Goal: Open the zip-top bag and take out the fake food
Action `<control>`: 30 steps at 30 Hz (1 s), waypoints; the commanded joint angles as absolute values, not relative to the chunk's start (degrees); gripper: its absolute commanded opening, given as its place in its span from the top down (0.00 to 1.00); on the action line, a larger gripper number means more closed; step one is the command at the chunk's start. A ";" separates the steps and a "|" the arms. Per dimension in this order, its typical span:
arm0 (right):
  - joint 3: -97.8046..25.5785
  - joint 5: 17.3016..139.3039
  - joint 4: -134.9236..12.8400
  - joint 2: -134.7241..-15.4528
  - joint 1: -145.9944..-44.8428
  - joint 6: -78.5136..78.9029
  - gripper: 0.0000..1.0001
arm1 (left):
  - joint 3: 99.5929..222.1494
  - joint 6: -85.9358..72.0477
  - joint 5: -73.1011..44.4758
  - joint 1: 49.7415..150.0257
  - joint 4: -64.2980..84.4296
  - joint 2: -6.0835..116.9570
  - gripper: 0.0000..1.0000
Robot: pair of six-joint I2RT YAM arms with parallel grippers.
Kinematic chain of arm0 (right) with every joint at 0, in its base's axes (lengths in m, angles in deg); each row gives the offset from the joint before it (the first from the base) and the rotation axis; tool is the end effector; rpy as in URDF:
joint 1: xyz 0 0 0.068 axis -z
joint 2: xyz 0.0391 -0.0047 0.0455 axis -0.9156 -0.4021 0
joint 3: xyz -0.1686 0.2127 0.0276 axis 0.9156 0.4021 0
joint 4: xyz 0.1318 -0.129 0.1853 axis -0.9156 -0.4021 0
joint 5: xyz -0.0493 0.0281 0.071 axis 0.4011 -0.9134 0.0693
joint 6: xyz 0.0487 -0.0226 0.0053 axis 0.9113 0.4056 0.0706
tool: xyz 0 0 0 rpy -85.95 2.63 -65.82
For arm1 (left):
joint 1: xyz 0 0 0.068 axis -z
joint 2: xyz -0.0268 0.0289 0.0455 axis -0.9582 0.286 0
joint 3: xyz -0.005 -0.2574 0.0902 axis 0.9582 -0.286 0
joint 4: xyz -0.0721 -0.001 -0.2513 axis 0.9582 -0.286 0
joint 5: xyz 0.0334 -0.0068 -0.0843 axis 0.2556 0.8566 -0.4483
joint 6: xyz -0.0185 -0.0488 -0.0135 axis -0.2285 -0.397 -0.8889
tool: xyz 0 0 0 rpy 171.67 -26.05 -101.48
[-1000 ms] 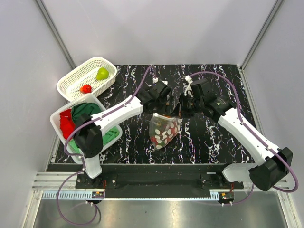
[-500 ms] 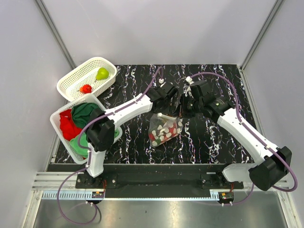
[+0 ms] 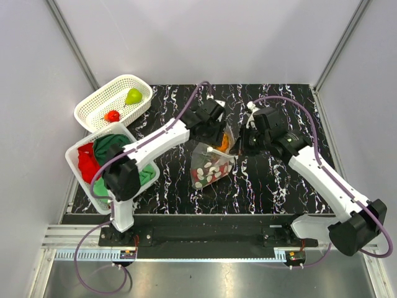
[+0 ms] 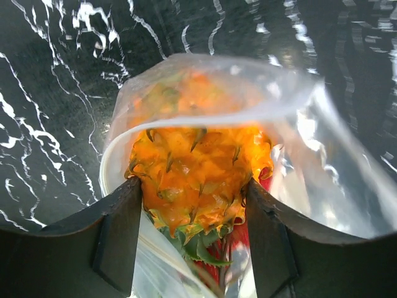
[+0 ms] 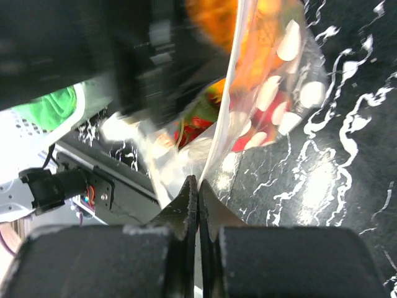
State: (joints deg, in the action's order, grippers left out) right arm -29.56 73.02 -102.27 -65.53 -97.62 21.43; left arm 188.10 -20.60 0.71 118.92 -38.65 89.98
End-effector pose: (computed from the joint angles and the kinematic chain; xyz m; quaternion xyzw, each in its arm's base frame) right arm 0.2192 0.1428 0.3375 -0.0699 0.9139 0.2814 0.2841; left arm 0.2981 -0.2978 0.2839 0.1523 0.9455 -0.1173 0.2628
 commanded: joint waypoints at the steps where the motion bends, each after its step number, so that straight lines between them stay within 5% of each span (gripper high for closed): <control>1: -31.40 76.10 -102.72 -62.65 -96.35 19.31 1.00 | 188.46 -15.15 -7.61 118.38 -36.08 80.41 1.00; 15: -35.10 77.16 -104.04 -63.79 -95.21 17.02 1.00 | 171.85 -12.22 -28.01 117.25 -19.29 58.70 1.00; 21: -33.78 75.40 -104.04 -63.36 -95.12 17.55 1.00 | 169.12 -20.49 -24.60 115.40 -10.68 55.27 1.00; 26: -33.26 74.34 -104.04 -62.65 -95.03 18.16 1.00 | 173.94 -22.70 -18.99 115.05 -19.35 62.37 0.99; 29: -32.20 73.64 -103.69 -62.30 -95.12 18.34 1.00 | 179.13 -22.70 -16.79 115.31 -24.99 67.91 0.86; 30: -32.11 73.55 -103.69 -62.39 -95.03 18.34 1.00 | 179.75 -22.61 -15.82 115.83 -24.91 69.05 0.72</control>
